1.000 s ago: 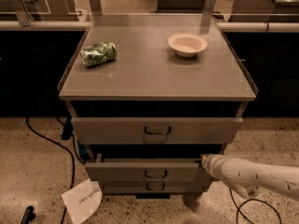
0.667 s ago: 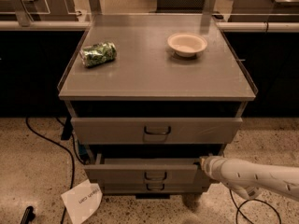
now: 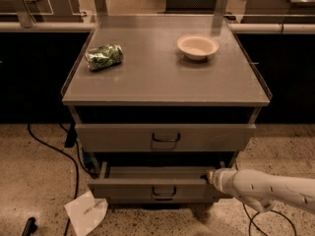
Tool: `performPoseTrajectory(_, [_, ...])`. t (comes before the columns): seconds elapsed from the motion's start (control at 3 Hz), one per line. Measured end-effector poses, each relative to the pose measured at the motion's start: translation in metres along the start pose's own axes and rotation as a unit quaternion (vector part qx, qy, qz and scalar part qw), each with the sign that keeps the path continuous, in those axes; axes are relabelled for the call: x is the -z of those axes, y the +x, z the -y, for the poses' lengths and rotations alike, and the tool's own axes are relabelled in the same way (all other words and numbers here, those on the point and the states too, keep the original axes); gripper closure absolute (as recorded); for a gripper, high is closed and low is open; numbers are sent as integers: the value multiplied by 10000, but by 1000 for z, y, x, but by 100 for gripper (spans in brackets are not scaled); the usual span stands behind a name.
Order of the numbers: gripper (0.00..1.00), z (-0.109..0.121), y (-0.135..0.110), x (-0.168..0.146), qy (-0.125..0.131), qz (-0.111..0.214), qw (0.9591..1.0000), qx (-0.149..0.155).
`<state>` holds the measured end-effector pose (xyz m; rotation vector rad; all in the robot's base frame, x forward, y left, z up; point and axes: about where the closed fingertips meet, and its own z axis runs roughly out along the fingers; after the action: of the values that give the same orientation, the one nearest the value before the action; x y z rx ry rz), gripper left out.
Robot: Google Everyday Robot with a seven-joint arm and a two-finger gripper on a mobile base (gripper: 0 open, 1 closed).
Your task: Open middle drawer
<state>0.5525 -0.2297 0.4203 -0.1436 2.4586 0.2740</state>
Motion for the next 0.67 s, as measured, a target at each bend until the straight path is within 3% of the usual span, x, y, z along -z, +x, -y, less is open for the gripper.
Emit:
performPoseTrajectory(0.33, [100, -1, -3, 3, -1, -1, 10000, 0])
performPoseTrajectory(0.67, [100, -18, 25, 5, -415, -294, 9987, 67])
